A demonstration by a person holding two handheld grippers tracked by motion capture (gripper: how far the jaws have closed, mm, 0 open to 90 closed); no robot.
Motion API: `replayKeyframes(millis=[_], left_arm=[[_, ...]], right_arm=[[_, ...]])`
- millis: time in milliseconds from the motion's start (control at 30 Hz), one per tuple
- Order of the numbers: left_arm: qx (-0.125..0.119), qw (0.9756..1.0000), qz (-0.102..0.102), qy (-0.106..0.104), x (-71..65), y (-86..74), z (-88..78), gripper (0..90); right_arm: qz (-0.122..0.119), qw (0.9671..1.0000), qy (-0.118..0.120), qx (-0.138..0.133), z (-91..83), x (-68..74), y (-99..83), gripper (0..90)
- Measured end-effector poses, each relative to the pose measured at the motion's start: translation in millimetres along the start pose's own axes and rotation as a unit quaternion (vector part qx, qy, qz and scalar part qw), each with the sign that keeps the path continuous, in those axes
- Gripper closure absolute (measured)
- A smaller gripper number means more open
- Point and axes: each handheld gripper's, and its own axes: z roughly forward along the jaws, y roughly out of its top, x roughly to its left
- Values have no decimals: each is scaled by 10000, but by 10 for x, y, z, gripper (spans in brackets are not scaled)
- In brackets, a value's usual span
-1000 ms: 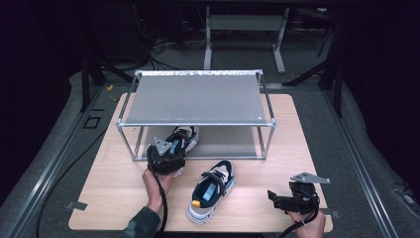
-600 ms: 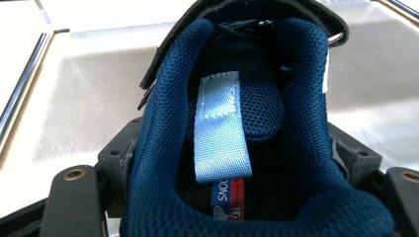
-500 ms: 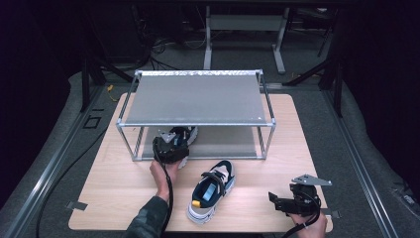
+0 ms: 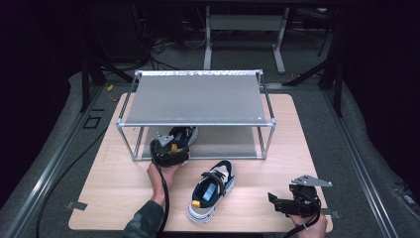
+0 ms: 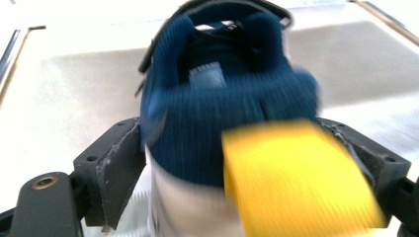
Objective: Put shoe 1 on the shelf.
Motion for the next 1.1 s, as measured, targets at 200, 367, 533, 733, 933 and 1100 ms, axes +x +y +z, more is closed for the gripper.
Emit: replayKeyframes(millis=[200, 367, 533, 733, 933, 1100], left_arm=[[64, 9999, -118, -98, 41, -48, 13, 252], [13, 9998, -168, -52, -19, -21, 70, 260], [12, 9999, -146, 16, -94, 16, 153, 263], [-11, 9997, -206, 122, -180, 52, 245, 268], [61, 9997, -165, 174, -219, 103, 337, 268], [83, 9994, -218, 243, -266, 130, 410, 268]], right_arm=[[-17, 10000, -27, -16, -1, 10, -10, 146], [-50, 10000, 45, 17, 3, 10, 2, 150], [-50, 10000, 34, -7, -11, -3, 21, 153], [-52, 9999, 81, -37, -10, 5, 22, 157], [-62, 9999, 83, -59, 18, 27, 34, 160], [-99, 9999, 92, -27, 30, 55, 56, 159]])
